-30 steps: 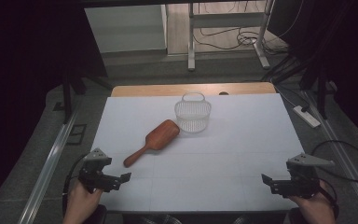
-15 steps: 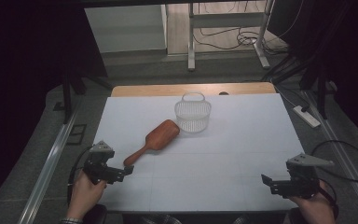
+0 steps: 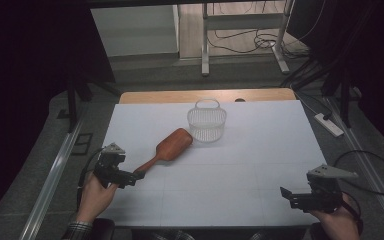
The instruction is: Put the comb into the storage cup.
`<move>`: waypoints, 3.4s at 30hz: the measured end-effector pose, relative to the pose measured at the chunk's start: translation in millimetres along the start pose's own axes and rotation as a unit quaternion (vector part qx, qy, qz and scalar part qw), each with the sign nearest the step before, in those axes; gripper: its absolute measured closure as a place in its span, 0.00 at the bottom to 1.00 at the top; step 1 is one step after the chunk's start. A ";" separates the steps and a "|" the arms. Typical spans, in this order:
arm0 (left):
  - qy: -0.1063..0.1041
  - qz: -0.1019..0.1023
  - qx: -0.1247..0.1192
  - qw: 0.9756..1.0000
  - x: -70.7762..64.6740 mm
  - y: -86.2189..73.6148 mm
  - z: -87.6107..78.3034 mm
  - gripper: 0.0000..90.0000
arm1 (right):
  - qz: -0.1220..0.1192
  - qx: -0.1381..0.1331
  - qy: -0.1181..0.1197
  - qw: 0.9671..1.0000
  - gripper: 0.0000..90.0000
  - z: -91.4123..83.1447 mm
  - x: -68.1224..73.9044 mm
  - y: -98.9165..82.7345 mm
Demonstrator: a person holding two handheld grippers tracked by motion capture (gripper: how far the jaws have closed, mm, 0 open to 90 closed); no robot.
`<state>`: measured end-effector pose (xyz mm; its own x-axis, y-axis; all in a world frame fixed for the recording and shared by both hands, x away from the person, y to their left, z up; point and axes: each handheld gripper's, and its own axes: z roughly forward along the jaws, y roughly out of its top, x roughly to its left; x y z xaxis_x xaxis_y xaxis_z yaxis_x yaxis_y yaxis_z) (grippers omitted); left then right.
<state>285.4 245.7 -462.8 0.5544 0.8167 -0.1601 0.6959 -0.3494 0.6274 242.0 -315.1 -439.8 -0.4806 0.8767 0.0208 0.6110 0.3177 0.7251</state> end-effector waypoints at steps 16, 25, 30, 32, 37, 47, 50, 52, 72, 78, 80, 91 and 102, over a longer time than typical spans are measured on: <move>0.006 -0.004 0.011 1.000 9.5 20.1 10.6 0.00 | -0.004 0.002 -0.001 1.000 0.00 0.2 0.8 0.0; 0.010 -0.006 0.022 1.000 17.4 32.2 20.3 0.00 | -0.005 0.003 -0.001 1.000 0.00 0.5 0.8 0.1; 0.018 -0.006 0.028 0.999 20.3 38.9 26.4 0.00 | -0.005 0.004 -0.001 1.000 0.00 0.6 0.8 0.1; 0.018 -0.005 0.031 0.999 21.9 40.5 27.7 0.00 | -0.005 0.004 -0.001 1.000 0.00 0.6 0.7 0.1; 0.022 -0.008 0.035 0.999 26.0 44.3 30.4 0.00 | -0.005 0.005 0.000 1.000 0.00 0.8 0.7 0.2; 0.018 -0.006 0.044 0.999 33.4 54.5 39.6 0.00 | -0.005 0.006 -0.001 1.000 0.00 1.1 0.6 0.2; 0.018 -0.005 0.047 0.999 34.6 56.5 42.1 0.00 | -0.005 0.006 -0.001 1.000 0.00 1.1 0.6 0.2; 0.017 -0.005 0.050 0.999 35.6 58.2 44.2 0.00 | -0.005 0.006 -0.001 1.000 0.00 1.2 0.6 0.2; 0.024 -0.012 0.078 0.997 41.8 74.2 63.1 0.00 | -0.003 0.008 0.000 1.000 0.00 1.3 0.2 0.1; 0.046 -0.005 0.078 0.996 40.6 71.5 60.1 0.22 | -0.004 0.008 0.000 1.000 0.00 1.2 0.6 0.0; 0.049 -0.001 0.080 0.996 40.4 70.6 59.6 0.33 | -0.005 0.008 0.001 1.000 0.00 1.3 0.6 0.0; 0.022 -0.001 0.081 0.996 44.3 67.4 61.5 0.93 | -0.009 0.012 0.004 1.000 0.00 1.7 1.2 0.2; 0.008 -0.025 0.089 0.996 51.3 61.9 71.8 0.99 | -0.010 0.016 0.006 1.000 0.01 2.5 1.1 0.3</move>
<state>389.7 232.9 -486.9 0.5103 0.8422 -0.1742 0.7929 -0.3823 0.4745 243.3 -313.1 -441.2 -0.4996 0.8661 0.0151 0.6213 0.3461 0.7030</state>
